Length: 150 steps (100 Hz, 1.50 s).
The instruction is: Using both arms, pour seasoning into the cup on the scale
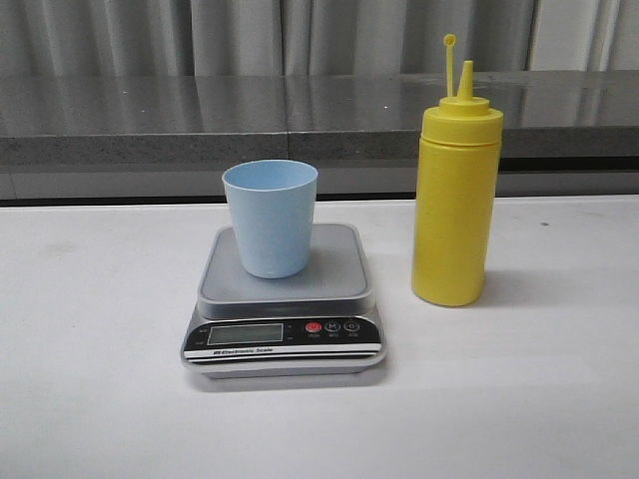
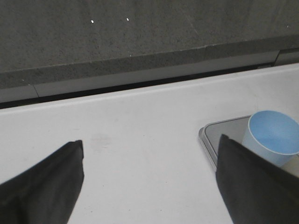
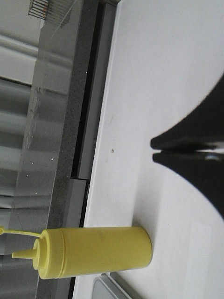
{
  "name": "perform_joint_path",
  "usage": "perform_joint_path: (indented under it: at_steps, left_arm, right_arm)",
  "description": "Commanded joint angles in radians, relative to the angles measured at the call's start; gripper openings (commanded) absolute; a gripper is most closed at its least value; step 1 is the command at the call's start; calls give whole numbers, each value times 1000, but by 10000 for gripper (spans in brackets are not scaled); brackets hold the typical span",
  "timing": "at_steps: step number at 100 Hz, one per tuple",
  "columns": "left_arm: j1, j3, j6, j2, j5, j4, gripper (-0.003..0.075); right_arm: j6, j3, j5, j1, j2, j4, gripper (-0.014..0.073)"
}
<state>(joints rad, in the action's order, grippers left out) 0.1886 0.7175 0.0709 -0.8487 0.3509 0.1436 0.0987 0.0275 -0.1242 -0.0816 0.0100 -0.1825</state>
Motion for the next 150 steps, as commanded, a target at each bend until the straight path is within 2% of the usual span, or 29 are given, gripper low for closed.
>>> perform_joint_path:
  at_steps: [1,11,30,49,59,73,99,150]
  left_arm:
    - [-3,-64,-11,109,-144,-6,558]
    - [-3,-160,-11,219,-192,-12,558]
    - [-3,-268,-11,384,-198,-15,557]
    - [-3,-303,-9,437,-198,-17,555]
    - [-3,-305,-9,435,-198,-17,519]
    - [-3,-305,-9,435,-198,-17,366]
    - [-3,-305,-9,435,-198,-17,-20]
    - [-3,-305,-9,435,-201,-17,-18]
  right_arm:
    - [-7,1,82,6,16,-3,-120]
    - [-7,1,82,6,16,-3,-120]
    - [-7,1,82,6,16,-3,-120]
    - [-7,1,82,6,16,-3,-120]
    - [-7,1,82,6,16,-3,-120]
    - [-7,1,82,6,16,-3,-120]
    - [-7,1,82,6,16,-3,-120]
    - [-7,1,82,6,16,-3,-120]
